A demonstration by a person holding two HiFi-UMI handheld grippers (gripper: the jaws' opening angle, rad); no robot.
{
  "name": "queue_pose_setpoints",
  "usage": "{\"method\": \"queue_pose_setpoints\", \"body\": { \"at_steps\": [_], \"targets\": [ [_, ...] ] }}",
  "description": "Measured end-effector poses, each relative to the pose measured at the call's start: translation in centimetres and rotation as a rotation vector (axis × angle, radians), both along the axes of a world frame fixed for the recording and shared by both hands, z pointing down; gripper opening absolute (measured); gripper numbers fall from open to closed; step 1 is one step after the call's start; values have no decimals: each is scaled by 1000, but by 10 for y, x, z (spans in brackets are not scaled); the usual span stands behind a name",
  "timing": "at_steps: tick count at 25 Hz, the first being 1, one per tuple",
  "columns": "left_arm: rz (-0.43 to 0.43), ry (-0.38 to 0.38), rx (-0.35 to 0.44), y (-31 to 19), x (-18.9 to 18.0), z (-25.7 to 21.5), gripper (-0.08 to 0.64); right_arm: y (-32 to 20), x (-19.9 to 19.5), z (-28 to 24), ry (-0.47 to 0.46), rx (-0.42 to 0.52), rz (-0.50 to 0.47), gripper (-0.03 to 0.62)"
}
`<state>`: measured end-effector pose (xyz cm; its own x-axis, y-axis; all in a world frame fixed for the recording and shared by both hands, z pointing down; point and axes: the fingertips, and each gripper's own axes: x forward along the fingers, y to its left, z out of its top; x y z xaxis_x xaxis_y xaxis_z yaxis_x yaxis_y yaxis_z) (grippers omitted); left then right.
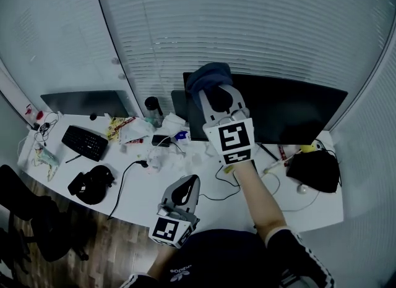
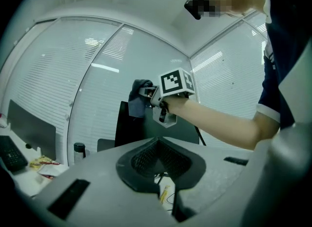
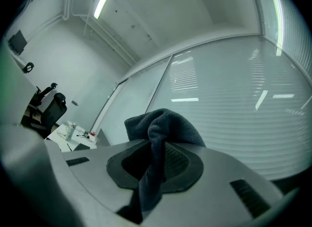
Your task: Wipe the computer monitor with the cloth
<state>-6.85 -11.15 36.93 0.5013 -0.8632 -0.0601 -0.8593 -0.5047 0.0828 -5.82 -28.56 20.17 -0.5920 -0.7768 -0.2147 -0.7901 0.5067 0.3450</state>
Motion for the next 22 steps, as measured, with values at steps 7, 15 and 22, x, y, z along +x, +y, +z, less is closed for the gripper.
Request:
{"method": "queue_pose_setpoints", "body": {
  "at_steps": [7, 15, 22],
  "targets": [
    [-53, 25, -40, -6, -22, 10, 5, -44, -35, 25, 92, -49, 13, 47],
    [-53, 37, -65, -19, -33, 23, 5, -65, -38, 46, 113, -60, 32, 48],
    [-45, 36, -80, -23, -39, 28, 5, -69, -39, 45, 125, -47, 42, 46]
  ]
}}
